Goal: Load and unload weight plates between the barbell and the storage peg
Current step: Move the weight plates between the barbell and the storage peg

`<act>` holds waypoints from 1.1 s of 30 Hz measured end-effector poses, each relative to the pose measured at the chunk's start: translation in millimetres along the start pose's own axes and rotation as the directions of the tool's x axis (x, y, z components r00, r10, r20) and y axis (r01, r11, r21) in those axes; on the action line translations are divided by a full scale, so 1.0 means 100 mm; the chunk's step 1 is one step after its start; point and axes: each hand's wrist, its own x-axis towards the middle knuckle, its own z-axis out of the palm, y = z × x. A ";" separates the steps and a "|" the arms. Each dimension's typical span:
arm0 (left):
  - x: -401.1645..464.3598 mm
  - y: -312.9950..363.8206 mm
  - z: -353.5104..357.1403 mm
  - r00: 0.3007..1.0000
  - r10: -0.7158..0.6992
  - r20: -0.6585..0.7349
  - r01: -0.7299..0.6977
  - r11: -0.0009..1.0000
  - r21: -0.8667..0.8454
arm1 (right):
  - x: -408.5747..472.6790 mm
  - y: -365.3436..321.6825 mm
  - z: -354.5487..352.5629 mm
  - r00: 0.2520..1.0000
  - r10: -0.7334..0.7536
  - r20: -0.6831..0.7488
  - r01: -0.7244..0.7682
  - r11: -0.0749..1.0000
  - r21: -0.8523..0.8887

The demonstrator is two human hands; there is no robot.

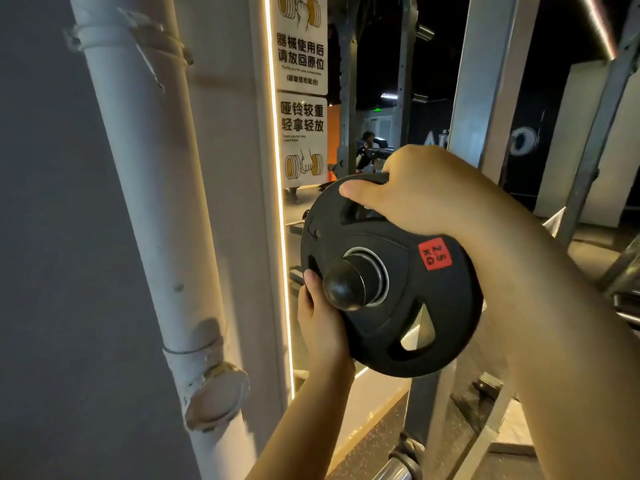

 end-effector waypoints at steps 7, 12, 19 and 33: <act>0.09 0.12 -0.04 0.991 0.063 0.116 -0.066 0.998 0.022 | -0.29 0.05 0.12 0.966 0.001 -0.259 -0.018 0.998 -0.063; 0.47 0.20 -0.05 0.887 0.410 0.215 -0.442 0.888 0.131 | -0.59 0.21 0.32 0.915 0.102 -0.390 -0.029 0.982 0.189; 0.49 0.07 -0.08 0.880 0.417 0.226 -0.453 0.880 0.141 | -0.50 0.21 0.22 0.953 0.058 -0.298 -0.005 0.984 0.177; 0.13 -0.32 0.09 0.998 -0.041 0.037 0.047 0.983 -0.178 | -0.01 -0.13 0.04 0.991 -0.084 -0.101 0.053 0.960 -0.275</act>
